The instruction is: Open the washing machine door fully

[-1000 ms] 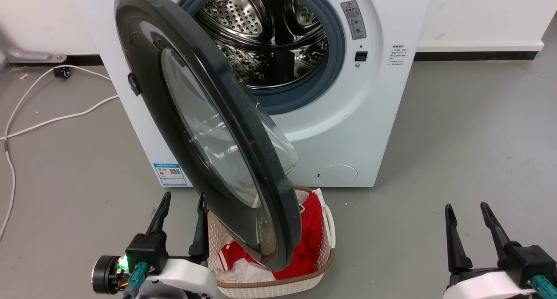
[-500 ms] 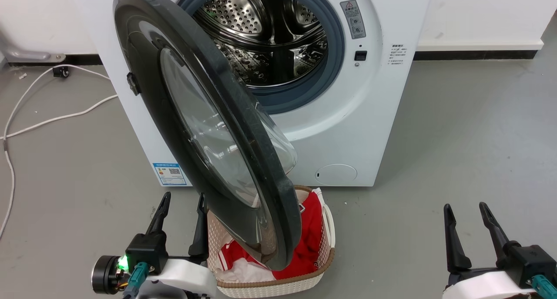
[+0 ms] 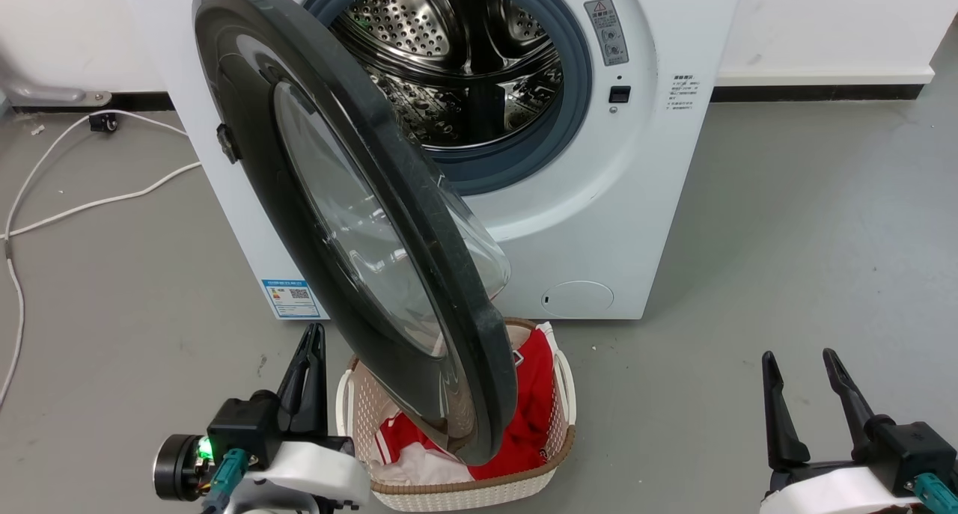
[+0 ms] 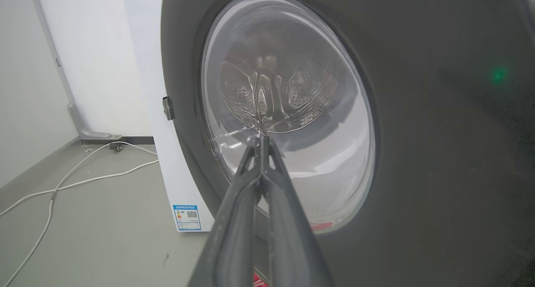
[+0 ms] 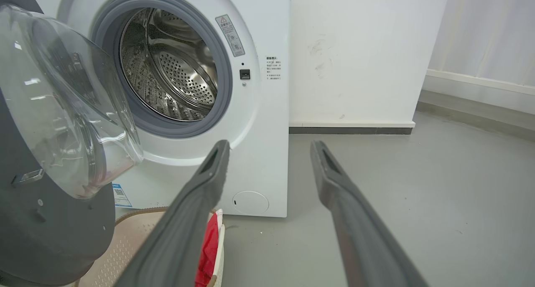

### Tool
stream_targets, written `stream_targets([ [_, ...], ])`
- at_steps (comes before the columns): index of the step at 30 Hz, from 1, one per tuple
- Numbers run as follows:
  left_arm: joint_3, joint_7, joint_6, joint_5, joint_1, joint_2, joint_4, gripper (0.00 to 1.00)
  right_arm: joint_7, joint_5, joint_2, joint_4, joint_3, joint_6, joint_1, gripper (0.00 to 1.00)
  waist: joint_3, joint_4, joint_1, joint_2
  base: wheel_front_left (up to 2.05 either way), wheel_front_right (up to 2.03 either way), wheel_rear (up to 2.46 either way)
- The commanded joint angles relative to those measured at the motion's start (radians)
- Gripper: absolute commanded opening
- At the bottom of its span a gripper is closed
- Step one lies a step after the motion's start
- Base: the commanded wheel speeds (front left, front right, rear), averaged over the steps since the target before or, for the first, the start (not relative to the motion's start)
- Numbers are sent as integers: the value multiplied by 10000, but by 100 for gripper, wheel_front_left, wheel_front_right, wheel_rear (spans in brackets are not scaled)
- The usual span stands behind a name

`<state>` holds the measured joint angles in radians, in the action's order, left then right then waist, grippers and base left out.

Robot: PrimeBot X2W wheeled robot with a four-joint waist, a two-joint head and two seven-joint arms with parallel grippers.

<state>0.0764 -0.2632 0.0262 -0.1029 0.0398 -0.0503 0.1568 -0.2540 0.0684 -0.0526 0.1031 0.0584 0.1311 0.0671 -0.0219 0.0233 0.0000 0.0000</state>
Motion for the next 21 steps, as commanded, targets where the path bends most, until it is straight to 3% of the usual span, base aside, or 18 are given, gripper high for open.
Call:
stream_targets([
  [1, -32, -23, 20, -47, 24, 1, -111, 0, -22, 16, 44, 9, -2, -6, 95, 100, 5, 4, 0, 0, 0, 0, 0],
  [9, -189, -22, -102, -298, 466, 1, -1550, 0, -36, 23, 43, 35, 10, -6, 67, 100, 17, 44, 0, 0, 0, 0, 0],
  [21, -2, -22, -217, 319, 1327, 1, -4728, 0, -17, 13, 42, 75, 113, -6, 194, 100, -117, 70, 0, 0, 0, 0, 0],
])
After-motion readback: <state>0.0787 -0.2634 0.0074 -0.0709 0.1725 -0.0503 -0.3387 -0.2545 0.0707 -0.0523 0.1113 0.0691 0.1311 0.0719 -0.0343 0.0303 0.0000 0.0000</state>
